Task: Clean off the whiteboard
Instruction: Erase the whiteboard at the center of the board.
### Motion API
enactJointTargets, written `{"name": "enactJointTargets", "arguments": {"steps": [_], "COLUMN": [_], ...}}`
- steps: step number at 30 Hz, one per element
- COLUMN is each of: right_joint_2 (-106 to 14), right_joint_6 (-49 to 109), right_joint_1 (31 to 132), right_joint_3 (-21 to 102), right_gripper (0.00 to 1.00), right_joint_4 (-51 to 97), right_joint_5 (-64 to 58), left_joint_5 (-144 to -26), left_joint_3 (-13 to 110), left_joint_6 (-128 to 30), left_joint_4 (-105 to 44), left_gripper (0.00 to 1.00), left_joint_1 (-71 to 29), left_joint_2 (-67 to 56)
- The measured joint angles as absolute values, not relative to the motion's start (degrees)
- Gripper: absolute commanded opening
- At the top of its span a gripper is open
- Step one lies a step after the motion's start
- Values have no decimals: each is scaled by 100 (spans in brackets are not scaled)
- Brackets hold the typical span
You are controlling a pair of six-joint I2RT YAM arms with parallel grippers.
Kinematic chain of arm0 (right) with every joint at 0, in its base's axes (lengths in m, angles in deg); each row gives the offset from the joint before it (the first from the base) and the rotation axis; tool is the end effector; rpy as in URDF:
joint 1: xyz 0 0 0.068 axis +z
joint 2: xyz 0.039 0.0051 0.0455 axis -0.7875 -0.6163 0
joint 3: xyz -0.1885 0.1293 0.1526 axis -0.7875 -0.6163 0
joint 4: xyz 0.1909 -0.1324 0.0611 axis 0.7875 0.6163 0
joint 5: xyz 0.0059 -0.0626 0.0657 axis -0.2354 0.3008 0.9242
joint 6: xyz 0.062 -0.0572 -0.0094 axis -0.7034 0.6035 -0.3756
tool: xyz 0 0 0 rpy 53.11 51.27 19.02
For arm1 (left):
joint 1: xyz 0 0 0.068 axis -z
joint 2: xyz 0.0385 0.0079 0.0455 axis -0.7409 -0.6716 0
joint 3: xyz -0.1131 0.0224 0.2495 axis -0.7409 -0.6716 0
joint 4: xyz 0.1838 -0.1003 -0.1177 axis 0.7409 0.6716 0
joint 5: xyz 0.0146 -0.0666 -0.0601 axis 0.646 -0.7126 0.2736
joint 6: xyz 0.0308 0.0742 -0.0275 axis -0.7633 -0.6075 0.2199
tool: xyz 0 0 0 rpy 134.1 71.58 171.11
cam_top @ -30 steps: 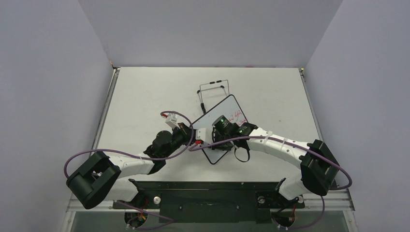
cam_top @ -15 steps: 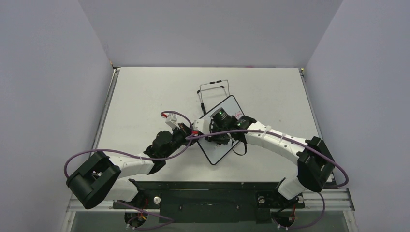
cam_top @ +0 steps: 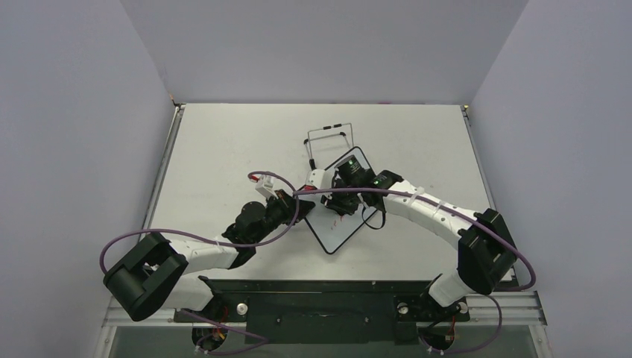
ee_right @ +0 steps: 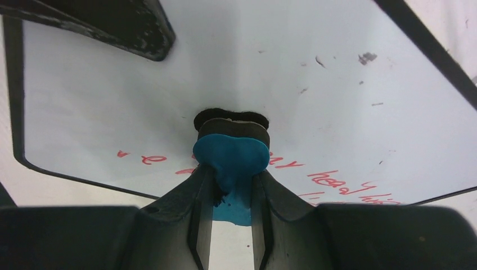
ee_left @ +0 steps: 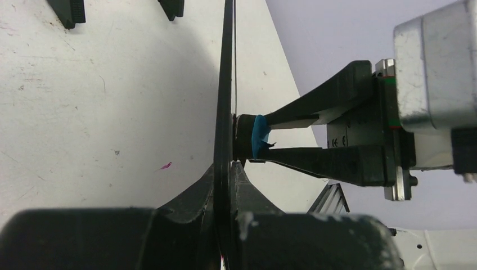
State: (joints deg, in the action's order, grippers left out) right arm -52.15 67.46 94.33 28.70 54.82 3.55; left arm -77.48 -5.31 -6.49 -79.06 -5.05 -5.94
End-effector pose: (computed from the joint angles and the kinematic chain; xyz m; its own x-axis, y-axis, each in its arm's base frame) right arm 0.2220 0.2269 0.2259 -0.1439 -0.7974 -0.5860 -0.9602 0.2557 -0.1122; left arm 0.1994 -0.1857 0.2008 -0.6025 -0.5415 -0.5863 0.3414 0.4892 -0.8026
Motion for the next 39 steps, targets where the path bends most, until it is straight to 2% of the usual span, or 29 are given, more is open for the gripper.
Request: {"name": "enactJointTargets", "arguments": {"steps": [8,14,20,31,39], "right_joint_2": [-5001,-4948,-5219,-4999,-5086], "right_joint_6": [7105,7225,7116,7374,7243], "right_joint_1": [9872,9487,9205,9813,9288], "right_joint_3": [2561,2415,2857,2533,2677], "right_gripper": [0,0,0,0,0], "right_joint_4": [5381,5396,5420,5405,5484], "right_joint_5": [408,589,467,572,782], "left_joint_5": [-7785,-7841,-7833,-7881,-7892], "left_joint_3": [-531,-531,-531,-531,-531], "left_joint_6": [-631,-640,-633,-627,-625], "left_joint_4": [-7902,-7908,-7906,-7863,-7900], "left_gripper": [0,0,0,0,0], "left_joint_1": [-502,-502,-505,-505,-505], "left_joint_2": [-607,-616,-614,-612,-612]}}
